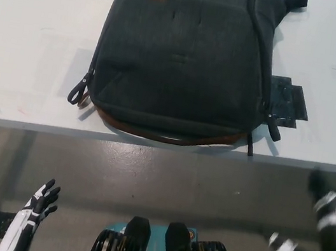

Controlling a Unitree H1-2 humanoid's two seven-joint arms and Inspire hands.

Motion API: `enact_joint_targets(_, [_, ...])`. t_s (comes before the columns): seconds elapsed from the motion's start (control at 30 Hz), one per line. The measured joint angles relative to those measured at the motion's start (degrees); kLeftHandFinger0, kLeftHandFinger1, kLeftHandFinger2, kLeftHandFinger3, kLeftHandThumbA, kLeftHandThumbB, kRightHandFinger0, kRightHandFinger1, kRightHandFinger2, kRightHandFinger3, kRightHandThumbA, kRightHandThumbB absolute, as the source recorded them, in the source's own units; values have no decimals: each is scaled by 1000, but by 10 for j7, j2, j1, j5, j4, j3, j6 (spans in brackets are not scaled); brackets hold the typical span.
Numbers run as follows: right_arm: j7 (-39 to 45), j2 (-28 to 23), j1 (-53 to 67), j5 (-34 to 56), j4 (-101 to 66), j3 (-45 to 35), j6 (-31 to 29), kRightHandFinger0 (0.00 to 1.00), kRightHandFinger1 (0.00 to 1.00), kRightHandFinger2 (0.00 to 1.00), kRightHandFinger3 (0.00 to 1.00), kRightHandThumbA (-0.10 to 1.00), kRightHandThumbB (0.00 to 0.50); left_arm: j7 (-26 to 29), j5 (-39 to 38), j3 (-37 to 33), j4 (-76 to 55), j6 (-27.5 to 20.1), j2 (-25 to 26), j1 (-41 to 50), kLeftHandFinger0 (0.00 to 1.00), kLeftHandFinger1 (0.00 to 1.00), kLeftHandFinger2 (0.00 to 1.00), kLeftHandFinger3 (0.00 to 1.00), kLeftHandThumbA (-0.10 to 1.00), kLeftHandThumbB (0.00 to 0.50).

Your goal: A bag is kept in the middle of the table with its flap loosely closed and the robot uses its right hand to adjust it and opens it

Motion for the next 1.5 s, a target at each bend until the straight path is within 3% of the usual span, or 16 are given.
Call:
enact_joint_targets(0.13, [6, -34, -88, 17, -32, -10, 47, 1000, 1000, 1000, 1000, 1000, 299, -2, 0, 0, 0, -1, 0, -1, 1000, 1000, 1000, 1000, 1000, 150])
enact_joint_targets(0.37, [21, -42, -255, 65, 25, -17, 136, 1000, 1000, 1000, 1000, 1000, 305, -4, 0, 0, 0, -2, 1, -1, 1000, 1000, 1000, 1000, 1000, 159])
enact_joint_targets(0.43, [27, -40, -292, 74, 52, -17, 151, 1000, 1000, 1000, 1000, 1000, 279, -4, 0, 0, 0, -3, 1, -1, 1000, 1000, 1000, 1000, 1000, 157])
enact_joint_targets(0.53, [41, -36, -360, 92, 115, -16, 184, 1000, 1000, 1000, 1000, 1000, 298, -5, 0, 0, 0, -5, 2, -1, 1000, 1000, 1000, 1000, 1000, 154])
enact_joint_targets(0.67, [62, -26, -442, 114, 199, -16, 223, 1000, 1000, 1000, 1000, 1000, 272, -8, 0, 0, 0, -8, 5, -2, 1000, 1000, 1000, 1000, 1000, 155])
enact_joint_targets(1.07, [103, -7, -552, 132, 380, -13, 262, 1000, 1000, 1000, 1000, 1000, 338, -12, 0, 0, 0, -11, 9, -2, 1000, 1000, 1000, 1000, 1000, 167])
enact_joint_targets(1.17, [111, -7, -560, 127, 398, 1, 268, 1000, 1000, 1000, 1000, 1000, 331, -13, 0, 0, 0, -11, 9, -2, 1000, 1000, 1000, 1000, 1000, 166])
enact_joint_targets(1.37, [139, -25, -595, 89, 446, 73, 273, 1000, 1000, 1000, 1000, 1000, 390, -16, 0, 0, 0, -12, 9, -2, 1000, 1000, 1000, 1000, 1000, 174])
enact_joint_targets(1.5, [159, -51, -634, 49, 487, 130, 272, 1000, 1000, 1000, 1000, 1000, 382, -18, 0, 0, 0, -12, 10, -2, 1000, 1000, 1000, 1000, 1000, 174])
